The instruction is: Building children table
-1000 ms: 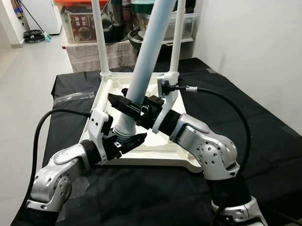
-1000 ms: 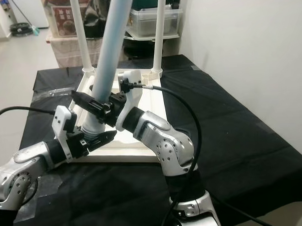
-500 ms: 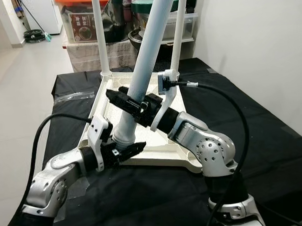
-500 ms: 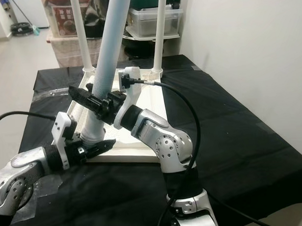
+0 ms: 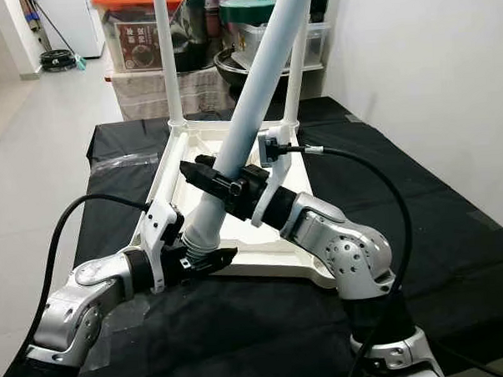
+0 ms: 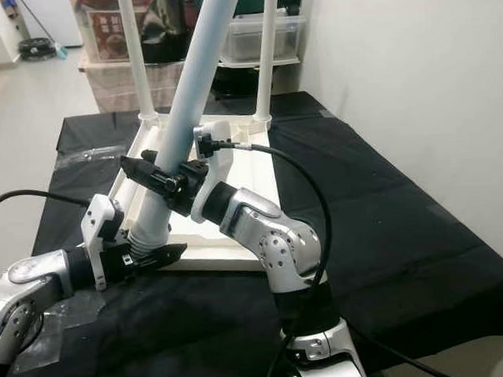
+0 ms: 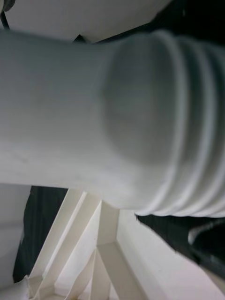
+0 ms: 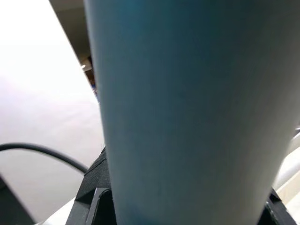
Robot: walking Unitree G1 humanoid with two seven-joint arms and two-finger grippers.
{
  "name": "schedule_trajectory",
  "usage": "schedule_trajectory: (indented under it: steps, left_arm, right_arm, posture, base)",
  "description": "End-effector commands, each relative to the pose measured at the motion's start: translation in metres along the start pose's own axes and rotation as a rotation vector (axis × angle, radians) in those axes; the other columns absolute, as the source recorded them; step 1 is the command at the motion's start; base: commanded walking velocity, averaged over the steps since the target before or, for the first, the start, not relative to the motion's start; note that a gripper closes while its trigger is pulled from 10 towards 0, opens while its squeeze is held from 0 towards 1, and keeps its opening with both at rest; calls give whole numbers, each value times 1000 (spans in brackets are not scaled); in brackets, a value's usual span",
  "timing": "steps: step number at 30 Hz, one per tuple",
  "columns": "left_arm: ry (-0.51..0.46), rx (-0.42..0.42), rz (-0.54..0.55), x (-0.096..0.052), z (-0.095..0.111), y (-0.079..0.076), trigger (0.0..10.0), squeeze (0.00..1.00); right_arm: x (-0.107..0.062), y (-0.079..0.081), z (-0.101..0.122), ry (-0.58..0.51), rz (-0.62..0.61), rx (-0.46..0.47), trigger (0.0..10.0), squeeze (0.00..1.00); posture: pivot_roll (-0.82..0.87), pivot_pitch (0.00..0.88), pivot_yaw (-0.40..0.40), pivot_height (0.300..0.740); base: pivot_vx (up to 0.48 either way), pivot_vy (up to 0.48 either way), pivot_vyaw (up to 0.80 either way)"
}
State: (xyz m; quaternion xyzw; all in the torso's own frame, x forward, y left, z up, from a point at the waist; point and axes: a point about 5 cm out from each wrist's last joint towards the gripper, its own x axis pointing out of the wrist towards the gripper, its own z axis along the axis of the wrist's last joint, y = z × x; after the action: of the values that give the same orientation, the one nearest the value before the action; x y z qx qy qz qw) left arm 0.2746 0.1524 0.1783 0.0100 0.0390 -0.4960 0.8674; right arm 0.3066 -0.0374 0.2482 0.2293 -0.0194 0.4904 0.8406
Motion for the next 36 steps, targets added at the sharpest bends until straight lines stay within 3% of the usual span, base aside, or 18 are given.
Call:
schedule_trajectory:
  steps: [1,6,8,13,15,17,19,20,21,22,23,24,27,30,32,36]
  left_arm:
    - [-33,17,33,2,1,2,10000,1000]
    - [-70,15,60,1,6,4,10000,1000]
    - [-99,12,93,-7,12,5,10000,1000]
    - [-120,-6,150,-22,14,-1,10000,1000]
    - [-139,-20,188,-27,14,-2,10000,1000]
    - [-159,-27,314,-36,11,0,10000,1000]
    - [-159,-27,314,-36,11,0,10000,1000]
    - [-152,-14,410,-40,7,4,10000,1000]
    - [-152,-14,410,-40,7,4,10000,1000]
    - [-140,-13,531,-44,1,10,10000,953]
    - [-128,-28,643,-48,-7,12,10000,0]
    - [-108,-37,723,-50,-15,12,10000,0]
    - [-88,-44,757,-50,-22,9,10000,0]
    - [-71,-53,751,-48,-27,3,10000,0]
    - [-73,-116,670,-33,-36,-21,10000,0]
    - [-71,-129,650,-27,-39,-28,10000,0]
  right_arm:
    - [-2,-4,5,-37,-36,-24,0,0]
    - [-3,-11,12,-59,-86,-79,0,0]
    - [-8,-29,26,-79,-176,-151,0,0]
    - [-21,-50,50,-116,-274,-216,0,0]
    - [-27,-56,58,-129,-317,-243,0,0]
    - [-38,-71,66,-124,-426,-332,0,0]
    - [-38,-71,66,-124,-426,-332,0,0]
    - [-44,-78,67,-112,-473,-366,0,0]
    - [-44,-78,67,-112,-473,-366,0,0]
    - [-51,-83,65,-90,-499,-391,0,0]
    - [-59,-86,60,-52,-499,-410,0,0]
    - [-66,-87,55,-11,-478,-432,0,0]
    - [-71,-86,52,23,-443,-454,0,0]
    - [-78,-86,50,60,-401,-492,0,0]
    - [-98,-92,57,128,-322,-554,0,0]
    - [-106,-96,58,140,-306,-544,0,0]
  posture:
    - [58,0,-38,740]
    - [56,0,-37,740]
    - [57,0,-39,740]
    - [66,0,-43,740]
    - [72,0,-50,740]
    - [77,0,-58,740]
    - [77,0,-58,740]
    - [90,0,-70,740]
    - [90,0,-70,740]
    - [97,0,-78,740]
    - [98,0,-85,740]
    - [101,0,-89,740]
    - [101,0,-89,740]
    - [97,0,-89,740]
    - [93,0,-90,740]
    - [93,0,-95,740]
  base:
    - [0,0,0]
    - [0,0,0]
    - [0,0,0]
    - [0,0,0]
    - [0,0,0]
    - [0,0,0]
    - [0,0,0]
    - [0,0,0]
    - [0,0,0]
    - [0,0,0]
    - [0,0,0]
    - [0,0,0]
    - [0,0,0]
    - [0,0,0]
    - [0,0,0]
    - [0,0,0]
